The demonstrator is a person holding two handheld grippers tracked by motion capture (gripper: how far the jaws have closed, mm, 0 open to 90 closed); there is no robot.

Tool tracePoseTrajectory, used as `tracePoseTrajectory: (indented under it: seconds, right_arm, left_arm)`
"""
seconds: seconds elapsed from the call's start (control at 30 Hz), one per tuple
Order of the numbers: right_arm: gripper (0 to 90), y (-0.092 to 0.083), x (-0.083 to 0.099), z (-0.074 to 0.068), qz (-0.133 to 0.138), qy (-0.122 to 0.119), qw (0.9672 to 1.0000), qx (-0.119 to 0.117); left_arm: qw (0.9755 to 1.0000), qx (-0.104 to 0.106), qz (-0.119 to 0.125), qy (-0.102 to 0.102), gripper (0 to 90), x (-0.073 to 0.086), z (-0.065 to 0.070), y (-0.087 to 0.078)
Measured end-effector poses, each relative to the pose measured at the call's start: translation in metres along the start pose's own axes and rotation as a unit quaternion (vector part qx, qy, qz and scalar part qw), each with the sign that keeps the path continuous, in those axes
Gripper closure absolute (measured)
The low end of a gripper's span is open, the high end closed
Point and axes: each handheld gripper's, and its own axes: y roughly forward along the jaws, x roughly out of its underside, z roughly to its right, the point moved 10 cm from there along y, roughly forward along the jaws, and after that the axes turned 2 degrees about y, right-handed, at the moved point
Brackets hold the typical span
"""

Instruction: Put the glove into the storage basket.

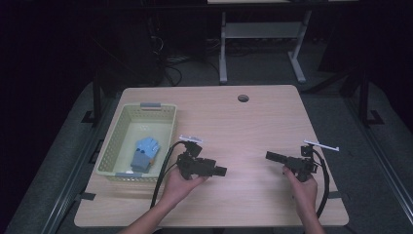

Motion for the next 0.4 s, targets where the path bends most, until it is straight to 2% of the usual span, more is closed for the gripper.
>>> tracePoseTrajectory:
  seconds: [0.07, 0.23, 0.4]
  right_arm:
    - [35.8, -0.001, 0.002, 0.001, -0.001, -0.001, 1.0, -0.001]
    - [34.7, -0.007, 0.011, 0.0, -0.006, -0.009, 0.9999, -0.003]
    - [33.7, -0.017, 0.026, 0.0, -0.013, -0.018, 0.9997, -0.013]
  left_arm:
    - [1.0, -0.001, -0.001, 0.006, 27.4, 0.001, 0.002, 0.003]
    - [0.9999, 0.009, -0.002, 0.007, 27.4, 0.007, 0.006, 0.009]
    - [0.9993, 0.036, -0.001, -0.004, 27.2, 0.018, 0.012, 0.013]
